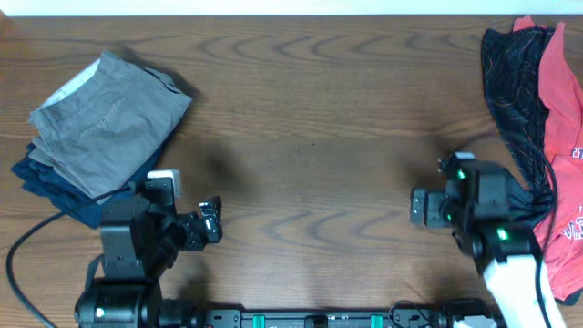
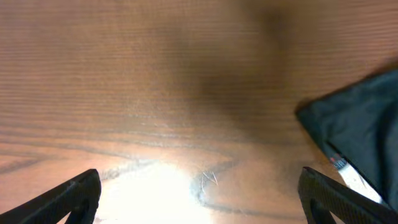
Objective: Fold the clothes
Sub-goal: 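Reach the right gripper into the black and red clothing pile and grasp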
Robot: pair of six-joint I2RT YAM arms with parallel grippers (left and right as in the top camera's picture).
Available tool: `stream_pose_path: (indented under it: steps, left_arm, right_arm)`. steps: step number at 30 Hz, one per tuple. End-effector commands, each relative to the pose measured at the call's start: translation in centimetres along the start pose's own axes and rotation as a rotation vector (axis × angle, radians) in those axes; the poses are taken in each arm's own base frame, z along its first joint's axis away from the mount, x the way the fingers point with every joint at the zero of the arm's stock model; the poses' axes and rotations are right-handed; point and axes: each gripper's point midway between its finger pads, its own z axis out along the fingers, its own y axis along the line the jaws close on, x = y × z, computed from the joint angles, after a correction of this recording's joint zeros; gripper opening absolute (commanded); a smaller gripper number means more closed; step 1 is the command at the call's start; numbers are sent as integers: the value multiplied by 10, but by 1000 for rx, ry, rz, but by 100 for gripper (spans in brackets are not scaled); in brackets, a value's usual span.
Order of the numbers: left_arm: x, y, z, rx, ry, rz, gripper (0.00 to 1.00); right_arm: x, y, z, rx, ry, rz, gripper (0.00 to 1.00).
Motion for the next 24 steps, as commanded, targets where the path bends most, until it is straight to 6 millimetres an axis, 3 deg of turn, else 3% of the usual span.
stream_pose_path:
  steps: [1,8,21,24]
  left_arm:
    - [0,-5,2,28,39,-19,98]
    - [3,-4,7,22,65,-29,98]
    - [3,-4,7,22,65,-29,98]
    - [3,-4,7,22,65,-29,98]
  right_arm:
    - [-10,1,11,-9,32,22,99]
    - [-5,-84,35,450,64,224,99]
    - [57,-152,65,661,317,367,90]
    - [70,-162,67,682,352,430,84]
